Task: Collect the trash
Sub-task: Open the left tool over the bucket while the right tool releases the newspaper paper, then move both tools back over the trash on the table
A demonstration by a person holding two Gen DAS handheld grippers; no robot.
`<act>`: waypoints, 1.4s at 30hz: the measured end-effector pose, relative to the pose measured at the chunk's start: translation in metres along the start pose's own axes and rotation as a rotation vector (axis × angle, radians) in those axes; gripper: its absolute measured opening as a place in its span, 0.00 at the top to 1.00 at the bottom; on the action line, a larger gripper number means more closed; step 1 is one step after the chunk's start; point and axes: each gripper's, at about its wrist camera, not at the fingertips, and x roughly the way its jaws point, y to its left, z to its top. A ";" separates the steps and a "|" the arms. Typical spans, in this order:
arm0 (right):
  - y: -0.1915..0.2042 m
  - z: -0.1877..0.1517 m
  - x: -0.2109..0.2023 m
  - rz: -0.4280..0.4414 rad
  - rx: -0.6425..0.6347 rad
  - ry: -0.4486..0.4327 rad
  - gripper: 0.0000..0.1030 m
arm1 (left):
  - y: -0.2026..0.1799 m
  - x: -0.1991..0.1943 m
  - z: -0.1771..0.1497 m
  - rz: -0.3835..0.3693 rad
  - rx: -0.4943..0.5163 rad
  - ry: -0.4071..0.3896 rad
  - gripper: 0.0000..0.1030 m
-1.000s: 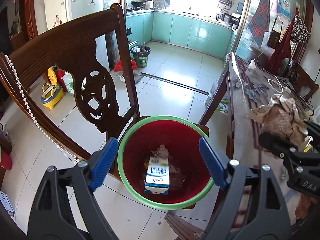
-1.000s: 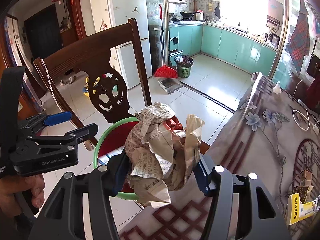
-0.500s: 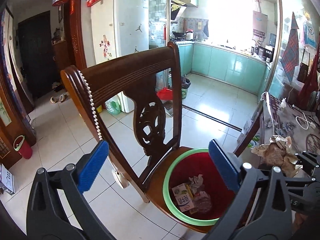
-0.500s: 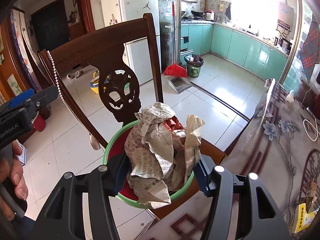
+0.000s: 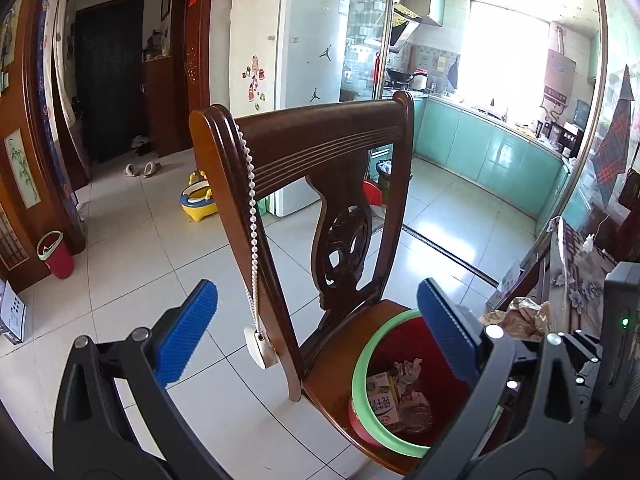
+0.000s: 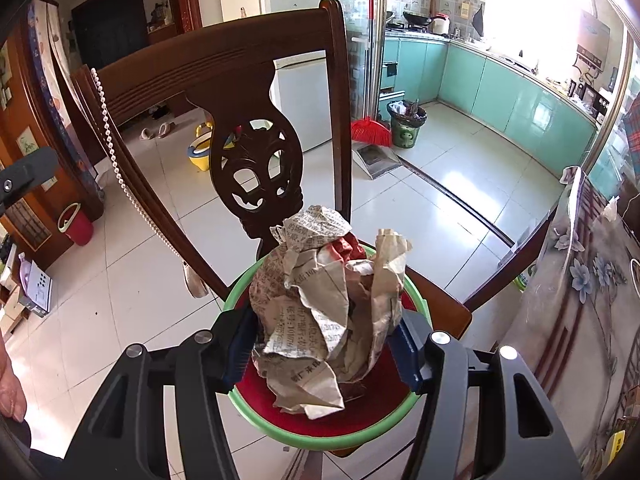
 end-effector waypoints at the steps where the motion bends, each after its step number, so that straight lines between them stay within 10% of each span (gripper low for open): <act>1: 0.000 0.001 0.001 0.003 -0.002 0.003 0.37 | 0.000 0.000 0.000 -0.002 -0.001 0.001 0.05; 15: 0.006 0.008 -0.012 -0.004 -0.030 -0.035 0.10 | -0.003 0.000 -0.001 -0.003 0.002 0.000 0.05; 29: -0.022 -0.014 -0.064 -0.024 0.020 -0.077 0.10 | -0.027 -0.010 -0.001 -0.031 0.060 -0.008 0.05; 42: -0.084 -0.093 -0.161 -0.101 0.108 -0.125 0.09 | -0.104 -0.049 -0.023 -0.213 0.243 -0.026 0.05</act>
